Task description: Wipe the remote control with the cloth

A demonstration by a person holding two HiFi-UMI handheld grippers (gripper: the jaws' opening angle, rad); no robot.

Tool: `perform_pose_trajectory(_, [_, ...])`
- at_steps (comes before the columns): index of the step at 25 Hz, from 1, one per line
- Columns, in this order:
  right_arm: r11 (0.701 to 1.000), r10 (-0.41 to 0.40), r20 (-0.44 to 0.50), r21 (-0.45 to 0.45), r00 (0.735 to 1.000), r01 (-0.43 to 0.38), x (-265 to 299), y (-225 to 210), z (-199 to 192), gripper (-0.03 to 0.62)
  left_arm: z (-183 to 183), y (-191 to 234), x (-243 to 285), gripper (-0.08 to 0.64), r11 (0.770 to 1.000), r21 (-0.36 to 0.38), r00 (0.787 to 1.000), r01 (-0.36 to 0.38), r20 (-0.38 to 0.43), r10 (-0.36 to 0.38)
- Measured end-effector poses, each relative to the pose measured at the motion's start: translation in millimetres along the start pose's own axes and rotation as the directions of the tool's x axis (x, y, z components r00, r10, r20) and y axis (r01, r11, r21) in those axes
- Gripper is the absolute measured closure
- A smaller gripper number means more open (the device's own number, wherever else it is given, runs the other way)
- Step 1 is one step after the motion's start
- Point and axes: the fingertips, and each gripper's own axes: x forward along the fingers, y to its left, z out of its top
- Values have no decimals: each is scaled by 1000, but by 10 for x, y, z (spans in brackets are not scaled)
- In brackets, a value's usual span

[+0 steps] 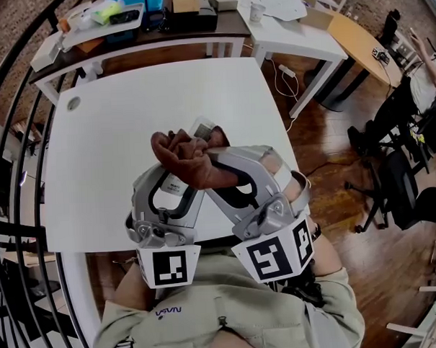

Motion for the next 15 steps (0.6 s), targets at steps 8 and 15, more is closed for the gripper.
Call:
perform_pose_trajectory(8, [999, 10, 42, 34, 999, -11, -25, -8, 36, 482, -70, 95, -41, 318, 979, -200, 999, 40, 7, -39])
perform_pose_trajectory(15, [959, -240, 25, 161, 971, 233, -148, -538, -200, 480, -10, 336, -63, 319, 877, -480, 995, 32, 97, 16])
